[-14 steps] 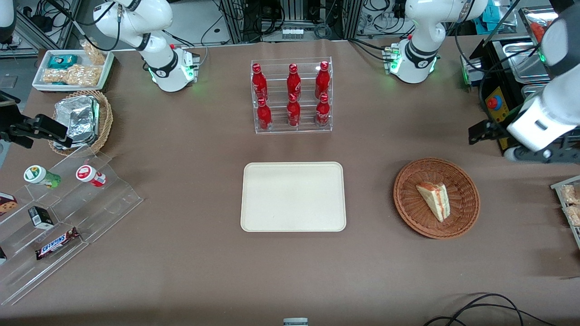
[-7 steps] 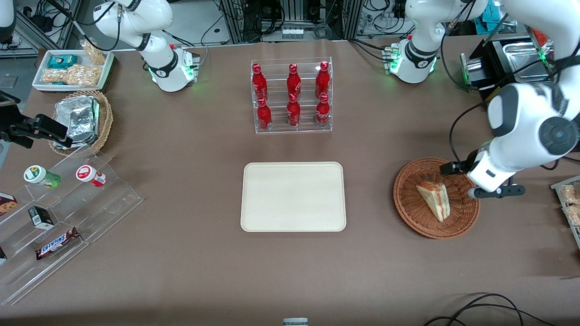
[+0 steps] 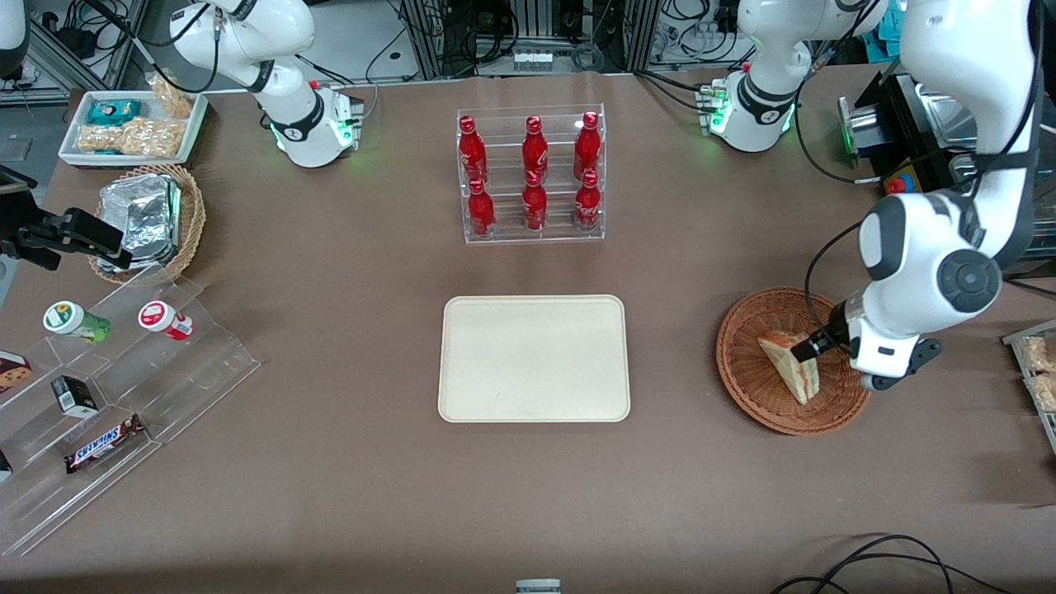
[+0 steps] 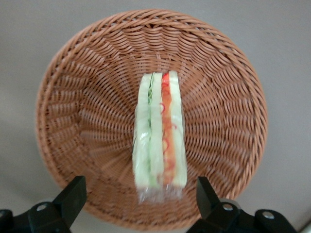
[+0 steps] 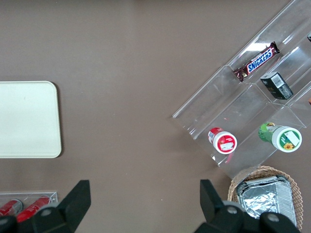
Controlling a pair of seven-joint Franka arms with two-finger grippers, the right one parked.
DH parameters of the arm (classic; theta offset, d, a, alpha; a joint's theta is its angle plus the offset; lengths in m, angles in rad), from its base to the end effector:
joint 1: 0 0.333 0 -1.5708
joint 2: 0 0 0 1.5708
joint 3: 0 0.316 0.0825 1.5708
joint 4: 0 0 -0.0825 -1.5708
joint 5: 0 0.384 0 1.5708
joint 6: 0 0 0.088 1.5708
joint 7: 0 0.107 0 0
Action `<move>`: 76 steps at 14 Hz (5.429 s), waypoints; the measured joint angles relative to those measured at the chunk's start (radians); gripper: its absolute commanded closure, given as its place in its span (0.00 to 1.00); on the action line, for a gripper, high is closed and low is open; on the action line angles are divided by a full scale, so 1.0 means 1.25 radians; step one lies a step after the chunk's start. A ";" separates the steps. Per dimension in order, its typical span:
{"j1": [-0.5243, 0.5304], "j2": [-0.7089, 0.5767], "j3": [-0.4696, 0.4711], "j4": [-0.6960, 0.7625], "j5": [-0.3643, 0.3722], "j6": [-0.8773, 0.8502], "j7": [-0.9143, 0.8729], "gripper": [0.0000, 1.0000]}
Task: Place sandwich from basket to tray
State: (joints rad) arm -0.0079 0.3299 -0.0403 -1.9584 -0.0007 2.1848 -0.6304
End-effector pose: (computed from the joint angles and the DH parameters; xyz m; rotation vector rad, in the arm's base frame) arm 0.5998 -0.0281 0.2995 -2.9841 -0.8972 0.1589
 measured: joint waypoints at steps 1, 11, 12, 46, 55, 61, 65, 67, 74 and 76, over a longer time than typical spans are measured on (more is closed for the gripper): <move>0.000 0.020 0.000 0.000 0.000 0.018 -0.015 0.00; -0.003 0.061 -0.006 0.085 0.000 -0.113 -0.088 0.92; -0.003 0.051 -0.008 0.118 0.000 -0.174 -0.083 0.91; -0.483 0.298 -0.074 0.551 -0.041 -0.121 -0.220 0.00; -0.371 0.048 -0.060 0.435 0.037 -0.469 -0.140 0.00; -0.209 -0.045 -0.057 0.291 0.041 -0.489 0.014 0.00; -0.097 -0.169 -0.056 0.210 0.041 -0.538 0.222 0.00; -0.054 -0.213 -0.055 0.198 0.041 -0.563 0.312 0.00; 0.051 -0.283 -0.055 0.189 0.038 -0.516 0.535 0.00; 0.052 -0.283 -0.055 0.191 0.027 -0.462 0.535 0.00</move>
State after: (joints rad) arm 0.0577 -0.0239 -0.1087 -1.7190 0.0328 1.6073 0.0386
